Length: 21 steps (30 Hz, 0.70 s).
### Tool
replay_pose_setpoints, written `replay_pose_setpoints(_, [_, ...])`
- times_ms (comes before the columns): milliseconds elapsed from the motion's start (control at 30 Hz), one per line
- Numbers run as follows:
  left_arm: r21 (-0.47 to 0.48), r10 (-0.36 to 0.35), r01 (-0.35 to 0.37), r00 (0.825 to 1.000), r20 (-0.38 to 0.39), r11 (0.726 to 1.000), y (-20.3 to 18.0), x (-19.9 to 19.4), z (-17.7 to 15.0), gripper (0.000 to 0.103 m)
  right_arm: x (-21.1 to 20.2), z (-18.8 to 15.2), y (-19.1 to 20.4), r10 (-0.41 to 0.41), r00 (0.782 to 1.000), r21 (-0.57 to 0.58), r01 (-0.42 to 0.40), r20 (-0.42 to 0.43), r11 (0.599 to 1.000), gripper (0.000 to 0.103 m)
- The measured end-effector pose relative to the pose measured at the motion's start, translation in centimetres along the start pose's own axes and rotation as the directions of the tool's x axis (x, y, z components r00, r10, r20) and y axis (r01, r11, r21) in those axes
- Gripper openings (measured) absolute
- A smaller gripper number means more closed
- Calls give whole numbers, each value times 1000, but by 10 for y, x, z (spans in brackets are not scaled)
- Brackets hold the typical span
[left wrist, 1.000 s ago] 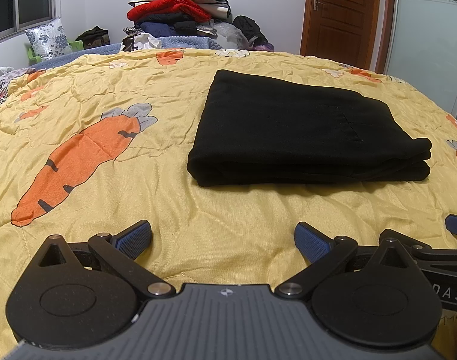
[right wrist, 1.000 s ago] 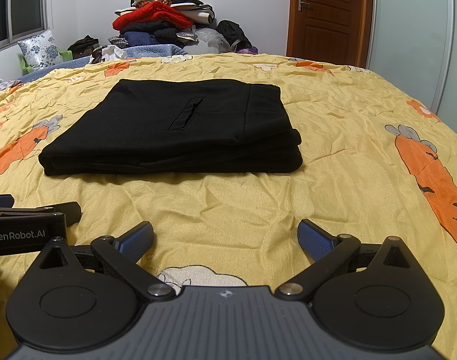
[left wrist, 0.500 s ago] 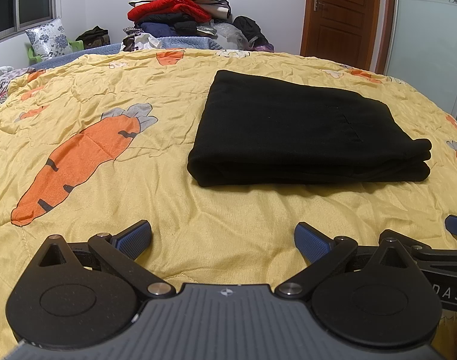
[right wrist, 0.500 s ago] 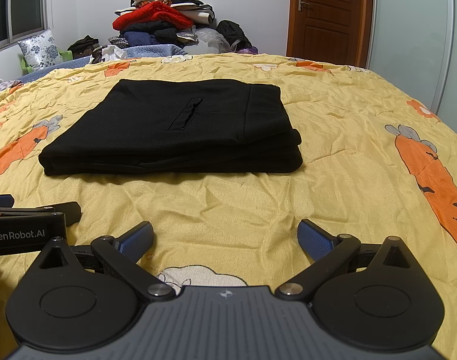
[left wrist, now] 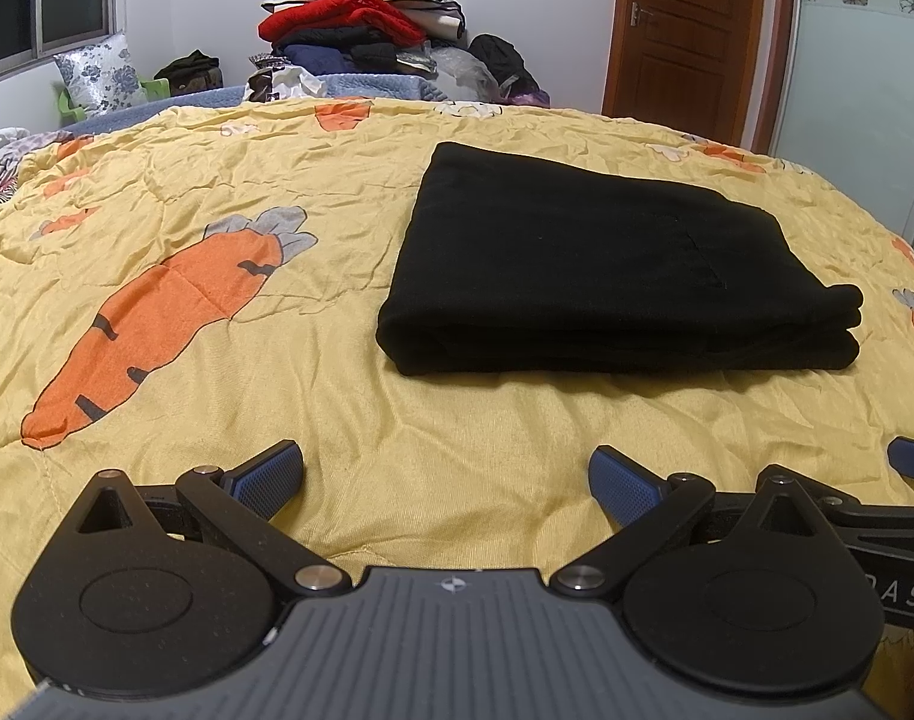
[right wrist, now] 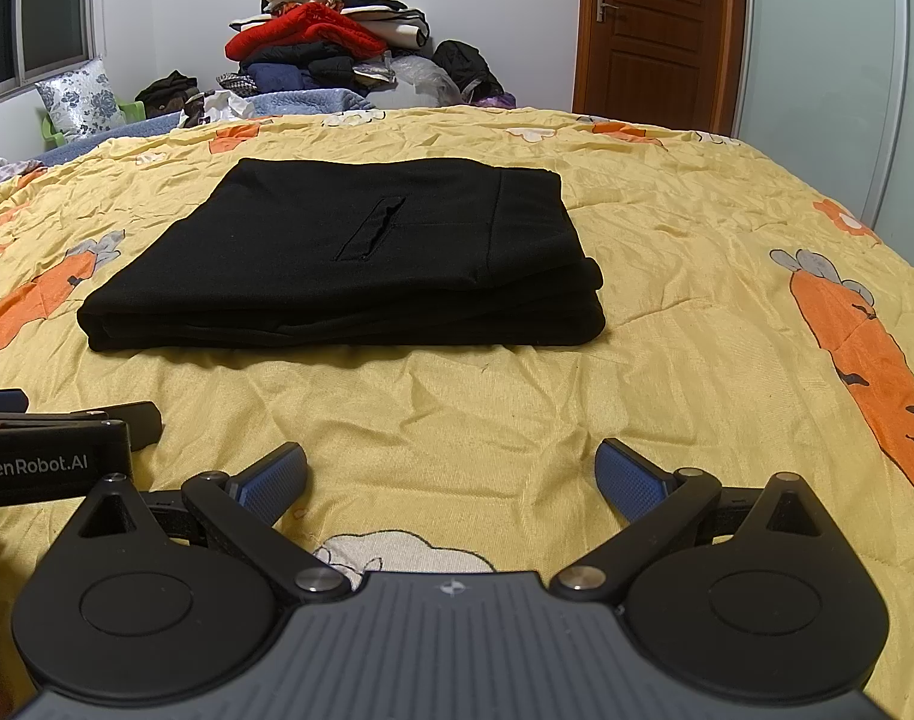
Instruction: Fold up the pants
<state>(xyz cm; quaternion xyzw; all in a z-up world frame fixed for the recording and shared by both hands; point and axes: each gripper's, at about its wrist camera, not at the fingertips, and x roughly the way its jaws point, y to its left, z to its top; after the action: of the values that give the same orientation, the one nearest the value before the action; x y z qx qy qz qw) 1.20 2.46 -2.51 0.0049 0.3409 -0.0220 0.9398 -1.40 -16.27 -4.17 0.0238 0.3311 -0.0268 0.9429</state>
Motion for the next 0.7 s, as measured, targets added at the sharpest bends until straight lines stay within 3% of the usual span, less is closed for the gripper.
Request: replay_pose_setpoints(700, [12, 5, -5, 1000, -1, 1000, -1, 0, -1, 103, 0, 0, 0, 0, 1000, 0, 0, 0, 1000, 103])
